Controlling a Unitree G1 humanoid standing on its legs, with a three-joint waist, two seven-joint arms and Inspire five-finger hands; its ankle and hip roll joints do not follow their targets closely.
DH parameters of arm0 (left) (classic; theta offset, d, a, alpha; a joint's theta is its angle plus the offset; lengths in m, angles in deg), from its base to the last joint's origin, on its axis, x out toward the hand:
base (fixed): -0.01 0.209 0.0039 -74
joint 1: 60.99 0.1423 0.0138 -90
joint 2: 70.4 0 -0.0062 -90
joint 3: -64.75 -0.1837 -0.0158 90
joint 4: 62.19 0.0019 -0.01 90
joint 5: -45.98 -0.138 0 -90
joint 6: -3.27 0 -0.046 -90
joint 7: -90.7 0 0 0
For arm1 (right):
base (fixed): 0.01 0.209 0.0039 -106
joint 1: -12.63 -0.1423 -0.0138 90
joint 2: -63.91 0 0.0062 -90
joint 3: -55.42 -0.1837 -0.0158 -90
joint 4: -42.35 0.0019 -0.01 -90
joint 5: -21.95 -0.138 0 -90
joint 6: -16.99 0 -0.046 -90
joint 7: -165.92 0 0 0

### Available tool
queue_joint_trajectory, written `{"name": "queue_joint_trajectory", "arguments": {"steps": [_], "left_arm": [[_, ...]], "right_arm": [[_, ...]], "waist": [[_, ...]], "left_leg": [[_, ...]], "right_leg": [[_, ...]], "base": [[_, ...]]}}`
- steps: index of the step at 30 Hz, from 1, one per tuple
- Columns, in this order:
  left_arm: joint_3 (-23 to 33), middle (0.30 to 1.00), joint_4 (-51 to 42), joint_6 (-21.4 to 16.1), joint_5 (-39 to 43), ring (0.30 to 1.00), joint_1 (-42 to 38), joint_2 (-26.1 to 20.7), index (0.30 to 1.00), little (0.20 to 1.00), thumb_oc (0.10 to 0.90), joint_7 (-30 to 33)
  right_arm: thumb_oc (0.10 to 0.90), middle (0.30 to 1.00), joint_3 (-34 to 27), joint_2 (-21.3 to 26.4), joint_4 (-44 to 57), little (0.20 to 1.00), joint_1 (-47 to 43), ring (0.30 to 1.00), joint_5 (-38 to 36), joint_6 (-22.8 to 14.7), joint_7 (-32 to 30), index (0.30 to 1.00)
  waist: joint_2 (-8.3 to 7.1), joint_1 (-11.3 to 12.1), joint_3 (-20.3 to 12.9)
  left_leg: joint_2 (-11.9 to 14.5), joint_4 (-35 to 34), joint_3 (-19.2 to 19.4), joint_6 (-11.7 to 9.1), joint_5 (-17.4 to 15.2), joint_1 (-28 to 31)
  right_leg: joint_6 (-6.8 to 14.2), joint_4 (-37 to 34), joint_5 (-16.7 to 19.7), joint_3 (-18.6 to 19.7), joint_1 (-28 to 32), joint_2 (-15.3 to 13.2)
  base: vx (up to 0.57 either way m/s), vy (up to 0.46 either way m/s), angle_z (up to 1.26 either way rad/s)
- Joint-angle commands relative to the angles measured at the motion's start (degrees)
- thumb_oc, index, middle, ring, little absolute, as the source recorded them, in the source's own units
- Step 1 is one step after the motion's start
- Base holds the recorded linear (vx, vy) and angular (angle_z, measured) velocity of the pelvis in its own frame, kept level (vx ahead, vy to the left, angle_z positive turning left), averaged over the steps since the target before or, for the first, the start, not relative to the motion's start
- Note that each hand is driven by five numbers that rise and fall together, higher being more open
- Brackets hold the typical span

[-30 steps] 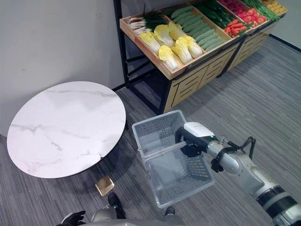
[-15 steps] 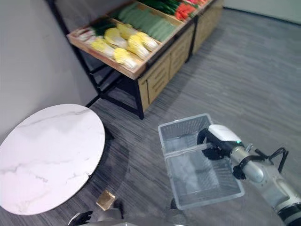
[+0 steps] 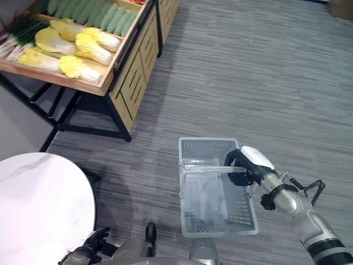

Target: Get the vegetables into the basket

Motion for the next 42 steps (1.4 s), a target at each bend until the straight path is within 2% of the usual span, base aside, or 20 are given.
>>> {"name": "queue_joint_trajectory", "arguments": {"steps": [1,3,8,11,16,18,20,21,24,26,28,31,38,40,42], "left_arm": [[0.3,1.000,-1.0,-0.5,-0.9,1.000,2.4,-2.0,1.000,1.000,0.900,0.3],[1.2,1.000,-1.1,-0.3,-0.9,1.000,2.9,-2.3,1.000,1.000,0.900,0.4],[1.0,1.000,-0.7,-0.6,-2.1,1.000,2.9,-1.8,1.000,1.000,0.900,-0.1],[1.1,1.000,-0.9,-0.5,-2.0,1.000,3.4,-1.4,1.000,1.000,0.900,-0.3],[0.8,1.000,-0.4,-0.4,-2.3,1.000,3.4,-0.7,1.000,1.000,0.900,-0.4],[0.2,1.000,-0.8,-0.6,-2.5,1.000,3.5,-0.3,1.000,1.000,0.900,-0.2],[0.1,1.000,-0.8,-0.6,-2.4,1.000,3.5,-0.2,1.000,1.000,0.900,-0.1],[-0.2,1.000,-0.6,-0.7,-2.4,1.000,3.7,0.3,1.000,1.000,0.900,0.1],[-0.5,1.000,-0.3,-0.7,-2.6,1.000,3.6,0.7,1.000,1.000,0.900,0.5],[-0.6,1.000,0.0,-0.7,-2.6,1.000,3.5,1.0,1.000,1.000,0.900,0.8],[-0.9,1.000,0.9,-0.6,-3.1,1.000,3.0,1.7,1.000,1.000,0.900,1.9],[-1.6,1.000,1.0,-0.4,-3.0,1.000,2.6,2.4,1.000,1.000,0.900,2.7],[-2.0,1.000,0.2,-0.4,-1.0,1.000,2.4,3.5,1.000,1.000,0.900,3.5],[-2.2,1.000,0.1,-0.1,-1.1,1.000,2.2,3.2,1.000,1.000,0.900,4.0],[-2.8,1.000,0.1,0.3,-1.7,1.000,1.2,2.3,1.000,1.000,0.900,4.5]], "right_arm": [[0.400,0.300,-7.6,2.1,0.7,0.300,-7.4,0.300,-2.0,-1.8,-7.6,0.300],[0.400,0.300,-9.5,0.8,-2.6,0.300,-5.9,0.300,-0.9,-1.3,-9.4,0.300],[0.400,0.300,-13.0,0.5,-3.7,0.300,-2.1,0.300,1.0,-0.8,-10.6,0.300],[0.400,0.300,-13.8,-0.2,-6.8,0.300,-0.8,0.300,0.5,-0.3,-10.7,0.300],[0.400,0.300,-13.6,-1.1,-9.6,0.300,0.6,0.300,0.2,0.0,-10.5,0.300],[0.400,0.300,-11.8,-1.1,-18.1,0.300,0.6,0.300,1.2,0.7,-10.6,0.300],[0.400,0.300,-10.9,-1.3,-20.6,0.300,0.2,0.300,1.5,0.7,-10.8,0.300],[0.400,0.300,-10.0,-2.2,-26.9,0.300,0.1,0.300,2.5,1.4,-11.6,0.300],[0.400,0.300,-9.6,-4.0,-31.8,0.300,-0.2,0.300,2.3,1.8,-12.5,0.300],[0.400,0.300,-9.7,-5.5,-34.6,0.300,-0.3,0.300,1.5,1.9,-13.4,0.300],[0.400,0.300,-10.4,-8.9,-42.7,0.300,-1.5,0.300,-1.3,2.5,-14.9,0.300],[0.400,0.300,-10.6,-11.0,-50.4,0.300,-2.5,0.300,-3.1,3.0,-16.0,0.300],[0.400,0.300,-12.9,-15.2,-57.0,0.300,-2.4,0.300,-9.3,3.8,-16.8,0.300],[0.400,0.300,-11.7,-16.0,-57.4,0.300,-2.3,0.300,-8.8,3.8,-16.5,0.300],[0.400,0.300,-10.6,-16.3,-57.0,0.300,-3.2,0.300,-8.9,3.7,-16.8,0.300]], "waist": [[0.71,2.6,-2.7],[0.59,2.8,-3.4],[0.08,2.2,-3.9],[0.48,2.2,-4.6],[1.02,1.9,-5.0],[1.48,1.9,-5.1],[1.60,1.9,-5.1],[1.91,1.9,-5.4],[2.19,2.0,-5.6],[2.35,2.0,-5.7],[2.89,2.0,-6.1],[3.27,2.1,-6.2],[3.59,2.0,-6.1],[3.65,2.1,-5.4],[4.11,1.9,-3.7]], "left_leg": [[4.2,0.7,0.2,-1.2,2.5,-3.7],[4.5,-0.2,2.7,-1.3,2.5,-2.2],[5.1,0.4,3.6,-2.2,1.7,-1.1],[5.8,-1.5,3.5,-3.1,3.0,-0.2],[6.7,-3.9,3.1,-4.1,4.7,0.7],[7.4,-5.5,2.7,-4.9,6.0,1.1],[7.5,-6.0,2.7,-5.0,6.3,1.3],[7.8,-6.8,2.7,-5.2,6.9,1.5],[7.8,-7.2,2.6,-5.3,7.1,1.6],[7.9,-7.3,2.6,-5.4,7.1,1.7],[7.9,-7.4,2.3,-5.3,7.1,2.1],[7.9,-7.3,1.9,-5.4,6.9,2.5],[8.4,-6.8,1.1,-5.8,6.9,2.9],[9.1,-5.7,0.5,-5.9,6.9,2.4],[10.2,-2.6,-0.5,-5.8,6.3,0.6]], "right_leg": [[1.5,5.9,-1.3,-12.2,1.8,-2.0],[0.8,6.0,-1.1,-20.5,2.4,-3.3],[0.7,0.8,-0.3,-21.2,3.9,-3.6],[0.5,-2.7,-0.1,-21.7,6.0,-2.7],[0.2,-3.8,-0.5,-21.9,7.0,-1.5],[-0.1,-5.5,-0.4,-22.0,7.8,-0.5],[-0.1,-5.9,-0.3,-22.1,8.0,-0.4],[-0.2,-6.4,-0.2,-22.0,8.2,-0.1],[-0.2,-6.6,-0.2,-21.9,8.3,0.0],[-0.2,-6.6,-0.2,-21.9,8.4,0.1],[-0.3,-6.5,-0.4,-22.0,9.0,0.2],[-0.6,-6.4,-0.7,-22.0,9.4,0.2],[-1.3,-6.0,-1.5,-21.9,9.8,1.0],[-1.9,-3.1,-3.0,-21.9,8.9,1.5],[-3.2,3.8,-6.4,-21.2,5.5,2.2]], "base": [[-0.03,0.073,-0.62],[0.02,0.070,-0.89],[0.05,-0.071,-0.30],[0.04,-0.119,0.05],[0.02,-0.104,-0.05],[0.00,-0.110,0.10],[0.00,-0.069,0.16],[0.00,-0.065,0.07],[0.00,-0.032,-0.03],[0.00,0.000,0.00],[0.04,-0.017,0.00],[0.05,-0.025,0.02],[0.03,-0.047,0.03],[0.00,-0.102,0.02],[-0.08,-0.134,0.02]]}}
